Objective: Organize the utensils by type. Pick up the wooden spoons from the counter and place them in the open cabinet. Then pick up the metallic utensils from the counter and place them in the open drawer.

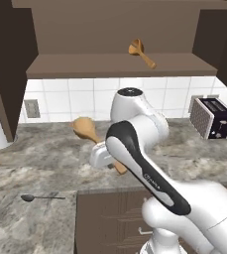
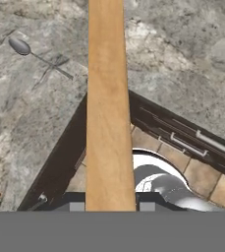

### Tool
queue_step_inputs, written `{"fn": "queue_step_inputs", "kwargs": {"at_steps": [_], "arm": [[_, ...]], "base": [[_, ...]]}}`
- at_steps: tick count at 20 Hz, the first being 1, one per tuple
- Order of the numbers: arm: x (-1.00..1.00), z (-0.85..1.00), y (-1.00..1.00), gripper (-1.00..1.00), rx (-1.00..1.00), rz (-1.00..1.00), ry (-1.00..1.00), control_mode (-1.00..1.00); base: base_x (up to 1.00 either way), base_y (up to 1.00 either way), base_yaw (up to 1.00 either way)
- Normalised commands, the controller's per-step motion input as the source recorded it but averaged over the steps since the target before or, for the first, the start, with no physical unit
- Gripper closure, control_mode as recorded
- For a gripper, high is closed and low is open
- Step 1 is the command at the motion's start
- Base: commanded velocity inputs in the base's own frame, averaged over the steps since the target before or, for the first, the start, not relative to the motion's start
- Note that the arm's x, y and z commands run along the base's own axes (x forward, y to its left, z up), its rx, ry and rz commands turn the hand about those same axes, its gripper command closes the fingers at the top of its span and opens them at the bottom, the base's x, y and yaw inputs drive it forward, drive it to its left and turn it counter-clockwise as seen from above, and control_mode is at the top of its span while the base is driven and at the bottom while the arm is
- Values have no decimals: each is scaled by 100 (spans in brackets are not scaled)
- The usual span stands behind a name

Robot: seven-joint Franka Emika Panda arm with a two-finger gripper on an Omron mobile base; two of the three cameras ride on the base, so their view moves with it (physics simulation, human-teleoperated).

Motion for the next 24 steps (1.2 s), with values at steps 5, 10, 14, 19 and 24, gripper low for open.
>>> {"fn": "queue_step_inputs", "kwargs": {"at_steps": [5,10,14,19,24], "arm": [[-19,55,-52,100,-5,-11,-8,-100],[-14,62,-40,100,-1,-12,-6,-100],[-1,73,-25,100,0,-13,-4,-100],[14,62,-24,100,0,-13,-10,-100],[47,30,-30,100,0,-11,-14,-100]], "base": [[0,0,0],[0,0,0],[0,0,0],[0,0,0],[0,0,0]]}}
